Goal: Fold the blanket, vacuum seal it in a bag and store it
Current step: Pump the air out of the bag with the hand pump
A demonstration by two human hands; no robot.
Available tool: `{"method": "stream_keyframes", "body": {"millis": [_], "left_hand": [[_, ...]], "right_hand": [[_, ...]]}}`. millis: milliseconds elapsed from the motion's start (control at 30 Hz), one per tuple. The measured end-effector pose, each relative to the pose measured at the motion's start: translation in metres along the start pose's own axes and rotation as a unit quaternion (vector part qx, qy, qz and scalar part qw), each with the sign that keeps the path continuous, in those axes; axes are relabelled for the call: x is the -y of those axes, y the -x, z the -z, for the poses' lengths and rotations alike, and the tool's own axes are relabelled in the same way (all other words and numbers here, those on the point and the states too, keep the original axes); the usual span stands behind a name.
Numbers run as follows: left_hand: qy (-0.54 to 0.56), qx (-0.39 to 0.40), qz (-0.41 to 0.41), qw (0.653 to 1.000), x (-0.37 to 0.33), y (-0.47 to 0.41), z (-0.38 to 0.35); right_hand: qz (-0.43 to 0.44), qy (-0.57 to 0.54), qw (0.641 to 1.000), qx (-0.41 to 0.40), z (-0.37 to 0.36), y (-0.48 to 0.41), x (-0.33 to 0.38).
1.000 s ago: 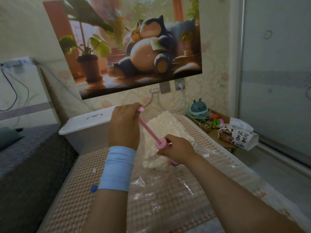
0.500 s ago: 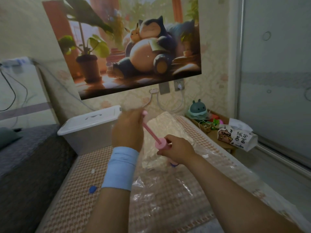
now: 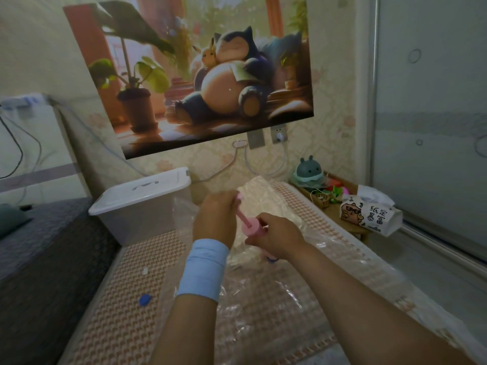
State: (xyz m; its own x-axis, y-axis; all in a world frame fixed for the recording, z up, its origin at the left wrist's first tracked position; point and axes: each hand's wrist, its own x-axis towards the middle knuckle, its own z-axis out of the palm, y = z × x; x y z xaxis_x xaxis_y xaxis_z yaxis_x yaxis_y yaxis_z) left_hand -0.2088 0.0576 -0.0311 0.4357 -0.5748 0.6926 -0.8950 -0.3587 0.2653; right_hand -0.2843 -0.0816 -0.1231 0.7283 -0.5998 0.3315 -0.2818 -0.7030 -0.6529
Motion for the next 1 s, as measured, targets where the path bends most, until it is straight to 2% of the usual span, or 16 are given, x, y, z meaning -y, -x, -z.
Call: {"method": "stream_keyframes", "body": {"millis": [100, 200, 267, 367, 400, 433, 500, 633, 700, 767, 833, 933, 967, 1000], "left_hand": [[-0.009, -0.158, -0.056, 0.986, -0.007, -0.014, 0.037], [-0.008, -0.199, -0.064, 0.978, -0.006, -0.014, 0.032], [0.024, -0.128, -0.030, 0.991, -0.001, -0.004, 0.006], [0.027, 0.105, 0.035, 0.994, 0.006, 0.015, -0.030], [0.007, 0.143, 0.037, 0.989, 0.006, 0.017, -0.034], [-0.005, 0.148, 0.033, 0.988, 0.004, 0.016, -0.033], [0.001, 0.086, 0.018, 0.996, -0.002, 0.009, -0.019], [-0.009, -0.133, -0.041, 0.990, -0.014, -0.010, 0.033], [-0.023, -0.183, -0.060, 0.981, -0.014, -0.012, 0.045], [-0.013, -0.196, -0.050, 0.979, -0.009, -0.009, 0.036], [0.014, -0.150, -0.022, 0.988, -0.003, -0.001, 0.011], [0.007, 0.091, 0.048, 0.995, 0.003, 0.014, -0.026], [-0.010, 0.139, 0.061, 0.988, 0.003, 0.016, -0.032], [-0.017, 0.146, 0.065, 0.987, 0.003, 0.018, -0.034]], "right_hand": [[0.001, -0.019, 1.000, 0.002, 0.004, -0.001, -0.003], [0.005, -0.021, 1.000, 0.003, 0.002, -0.001, -0.002], [0.001, -0.015, 1.000, 0.004, 0.001, -0.001, 0.000], [-0.007, 0.001, 1.000, -0.003, -0.003, 0.001, 0.003], [-0.009, 0.003, 1.000, -0.004, -0.004, 0.002, 0.005], [-0.011, 0.002, 1.000, -0.004, -0.005, 0.002, 0.005], [-0.013, -0.003, 1.000, -0.005, -0.003, 0.002, 0.003], [-0.008, -0.016, 1.000, -0.003, 0.004, 0.000, -0.003], [-0.001, -0.019, 1.000, -0.002, 0.003, 0.000, -0.002], [0.003, -0.018, 1.000, 0.002, 0.001, 0.002, 0.000], [-0.003, -0.013, 1.000, 0.002, -0.001, 0.002, 0.002], [-0.007, 0.015, 1.000, -0.005, -0.005, 0.002, 0.006], [-0.005, 0.021, 1.000, -0.008, -0.007, 0.002, 0.007], [-0.002, 0.020, 1.000, -0.009, -0.008, 0.002, 0.007]]}}
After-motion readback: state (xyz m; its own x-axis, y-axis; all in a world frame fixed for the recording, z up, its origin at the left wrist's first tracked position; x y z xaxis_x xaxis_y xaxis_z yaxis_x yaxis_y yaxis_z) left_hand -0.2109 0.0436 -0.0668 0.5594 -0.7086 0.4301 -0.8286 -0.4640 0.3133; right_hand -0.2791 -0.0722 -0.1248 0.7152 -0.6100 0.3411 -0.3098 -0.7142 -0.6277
